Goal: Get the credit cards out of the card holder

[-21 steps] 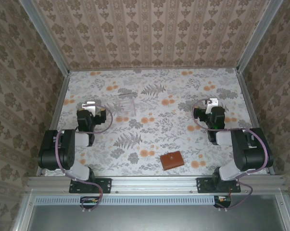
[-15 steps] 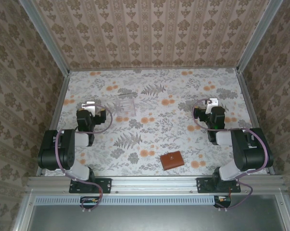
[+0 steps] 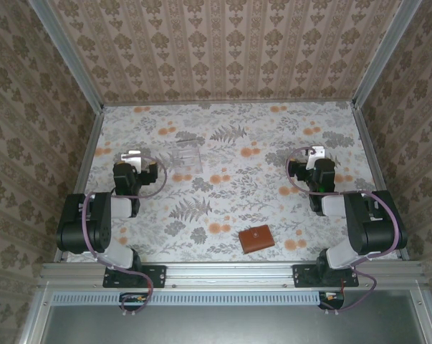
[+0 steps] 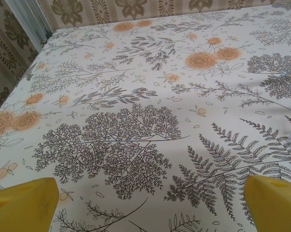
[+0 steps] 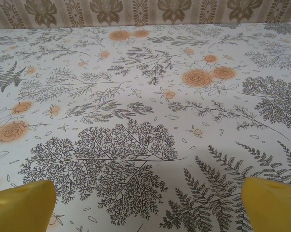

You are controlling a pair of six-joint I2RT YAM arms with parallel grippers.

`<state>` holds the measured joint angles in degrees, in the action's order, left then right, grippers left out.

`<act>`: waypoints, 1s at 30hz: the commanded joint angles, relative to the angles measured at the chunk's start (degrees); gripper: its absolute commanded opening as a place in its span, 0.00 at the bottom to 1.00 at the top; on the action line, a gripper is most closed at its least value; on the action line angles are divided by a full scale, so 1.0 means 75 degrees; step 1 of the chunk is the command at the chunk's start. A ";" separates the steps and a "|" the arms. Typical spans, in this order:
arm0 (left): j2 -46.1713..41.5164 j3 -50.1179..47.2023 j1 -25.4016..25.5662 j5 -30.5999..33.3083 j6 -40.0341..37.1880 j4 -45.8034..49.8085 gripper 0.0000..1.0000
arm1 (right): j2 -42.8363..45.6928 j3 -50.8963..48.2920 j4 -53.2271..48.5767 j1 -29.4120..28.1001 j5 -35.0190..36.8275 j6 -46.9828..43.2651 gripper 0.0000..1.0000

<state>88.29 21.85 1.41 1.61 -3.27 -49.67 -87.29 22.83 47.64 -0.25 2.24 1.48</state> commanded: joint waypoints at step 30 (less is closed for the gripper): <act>-0.0900 0.4380 0.1043 0.0471 0.3211 0.8620 0.90 | 0.0738 0.3249 -0.6839 -0.0472 -0.0271 0.1826 0.89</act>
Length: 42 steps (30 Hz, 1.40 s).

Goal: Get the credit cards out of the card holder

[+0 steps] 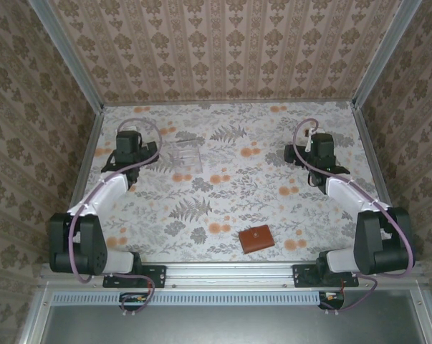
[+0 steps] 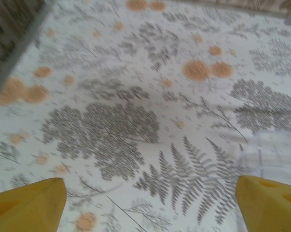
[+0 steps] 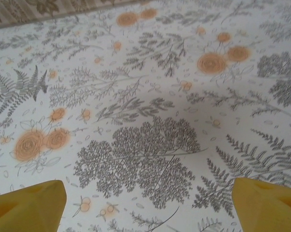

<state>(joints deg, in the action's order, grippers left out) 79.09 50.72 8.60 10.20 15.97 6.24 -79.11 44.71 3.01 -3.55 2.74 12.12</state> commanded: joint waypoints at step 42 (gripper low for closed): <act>0.5017 0.5267 0.0643 -0.2309 0.0578 0.3851 0.20 | -0.0280 0.0553 -0.1380 -0.0030 -0.0131 0.0247 0.89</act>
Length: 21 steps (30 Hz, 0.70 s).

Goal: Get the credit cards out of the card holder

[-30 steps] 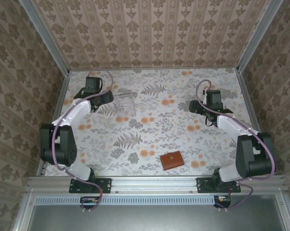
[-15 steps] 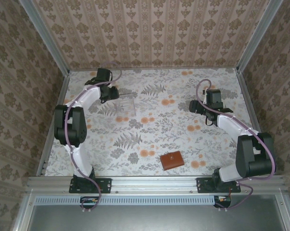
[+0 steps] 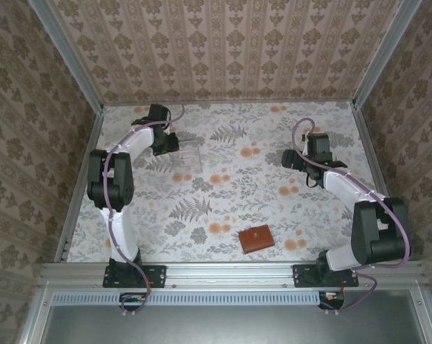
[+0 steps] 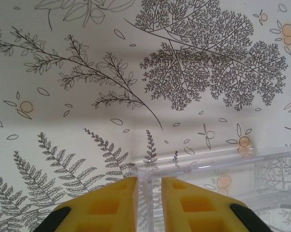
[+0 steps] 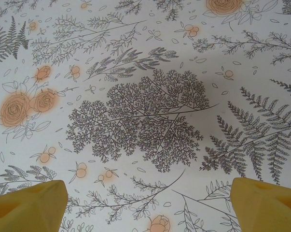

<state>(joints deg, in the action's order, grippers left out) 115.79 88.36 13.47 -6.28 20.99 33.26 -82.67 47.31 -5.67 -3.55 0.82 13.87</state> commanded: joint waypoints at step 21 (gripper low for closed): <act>-0.0108 0.0892 0.1482 0.0235 0.0336 0.0769 0.03 | 0.0787 0.0259 -0.0532 -0.0036 0.0090 -0.0029 0.87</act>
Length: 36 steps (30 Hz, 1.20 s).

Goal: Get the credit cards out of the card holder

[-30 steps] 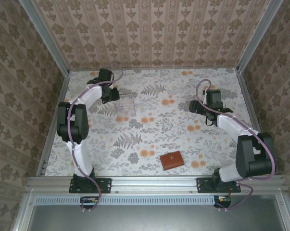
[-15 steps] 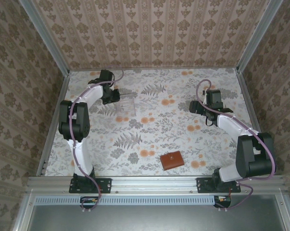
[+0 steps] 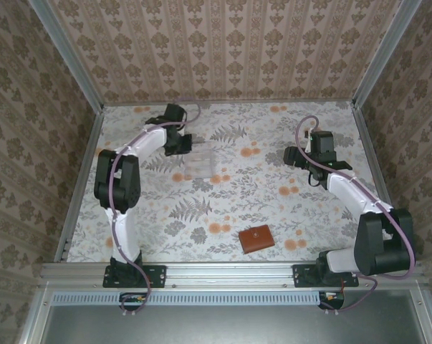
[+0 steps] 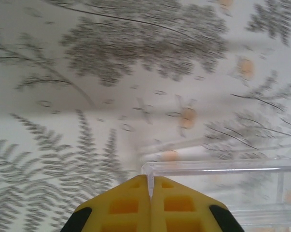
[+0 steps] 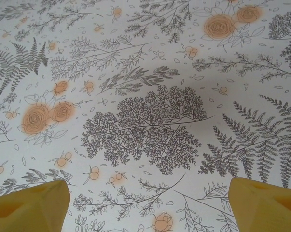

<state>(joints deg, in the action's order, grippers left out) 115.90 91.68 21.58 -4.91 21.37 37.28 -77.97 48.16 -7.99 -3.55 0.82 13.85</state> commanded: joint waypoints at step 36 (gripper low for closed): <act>0.1125 0.1998 0.2269 0.1981 0.2161 0.0983 0.26 | 0.0471 0.0132 -0.0522 -0.0094 -0.0502 0.0212 0.86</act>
<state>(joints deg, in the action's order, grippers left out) 125.01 104.71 38.24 9.47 37.23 43.33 -76.18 48.16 -9.50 -3.70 -1.37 14.09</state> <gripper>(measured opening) 0.256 0.864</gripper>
